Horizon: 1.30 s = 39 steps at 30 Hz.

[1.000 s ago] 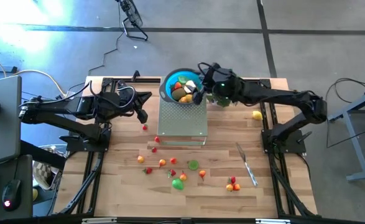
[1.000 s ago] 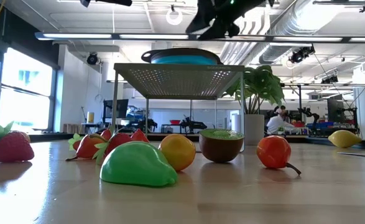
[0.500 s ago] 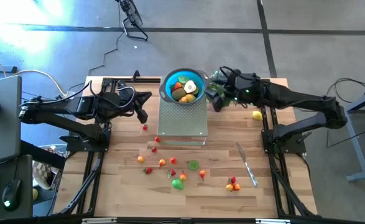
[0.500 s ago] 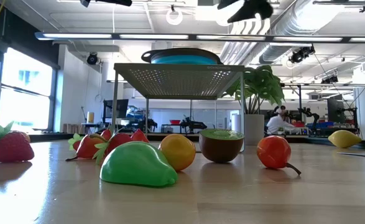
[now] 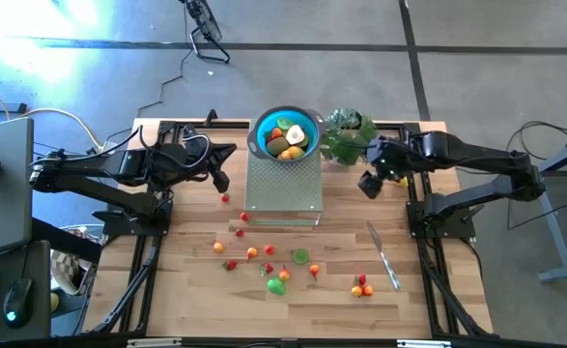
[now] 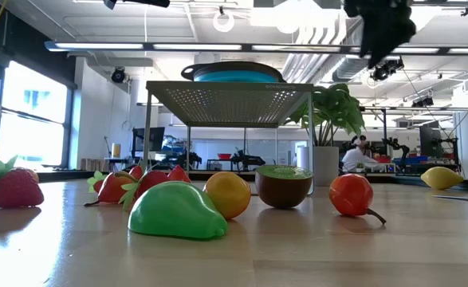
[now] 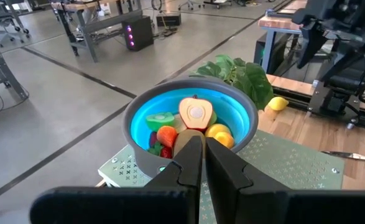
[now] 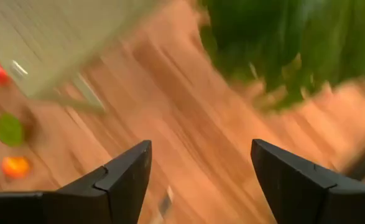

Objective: Pick & Place Fruit
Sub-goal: Put the blue table knife on the shelf

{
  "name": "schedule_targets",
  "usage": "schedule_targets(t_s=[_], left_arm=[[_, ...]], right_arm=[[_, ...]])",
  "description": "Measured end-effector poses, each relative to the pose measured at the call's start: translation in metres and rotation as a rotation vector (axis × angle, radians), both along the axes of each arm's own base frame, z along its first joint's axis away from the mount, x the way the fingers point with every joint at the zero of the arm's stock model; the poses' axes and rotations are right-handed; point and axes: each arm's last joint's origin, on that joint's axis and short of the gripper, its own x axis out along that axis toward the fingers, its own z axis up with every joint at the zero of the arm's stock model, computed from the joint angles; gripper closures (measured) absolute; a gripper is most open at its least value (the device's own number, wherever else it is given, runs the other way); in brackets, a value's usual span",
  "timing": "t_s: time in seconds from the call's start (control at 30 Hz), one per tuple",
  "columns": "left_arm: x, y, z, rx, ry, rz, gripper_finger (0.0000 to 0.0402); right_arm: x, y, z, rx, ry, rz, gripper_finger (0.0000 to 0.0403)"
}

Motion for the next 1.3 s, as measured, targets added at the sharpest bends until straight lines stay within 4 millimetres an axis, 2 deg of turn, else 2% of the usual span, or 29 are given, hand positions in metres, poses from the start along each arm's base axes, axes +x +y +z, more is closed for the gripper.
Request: schedule_targets(t_s=[0.1, 0.33, 0.73, 1.0, 1.3], left_arm=[[0.0, 0.0, 0.0, 0.0, 0.0, 0.0, 0.0388], [0.0, 0.0, 0.0, -0.001, 0.0, -0.001, 0.0388], [-0.001, 0.0, -0.002, -0.005, 0.021, -0.003, 0.0388], [0.0, -0.001, -0.002, -0.031, 0.011, -0.033, 0.0388], [0.0, -0.001, -0.002, -0.032, 0.011, -0.038, 0.0388]], right_arm=[[-0.005, 0.001, -0.003, 0.029, 0.063, 0.007, 0.0137], [-0.009, 0.003, -0.004, 0.087, 0.089, -0.03, 0.0137], [-0.007, 0.012, -0.005, 0.302, 0.035, -0.185, 0.0137], [-0.005, 0.038, -0.006, 0.372, 0.033, -0.28, 0.0137], [-0.001, 0.082, -0.014, 0.37, 0.086, -0.285, 0.0137]])
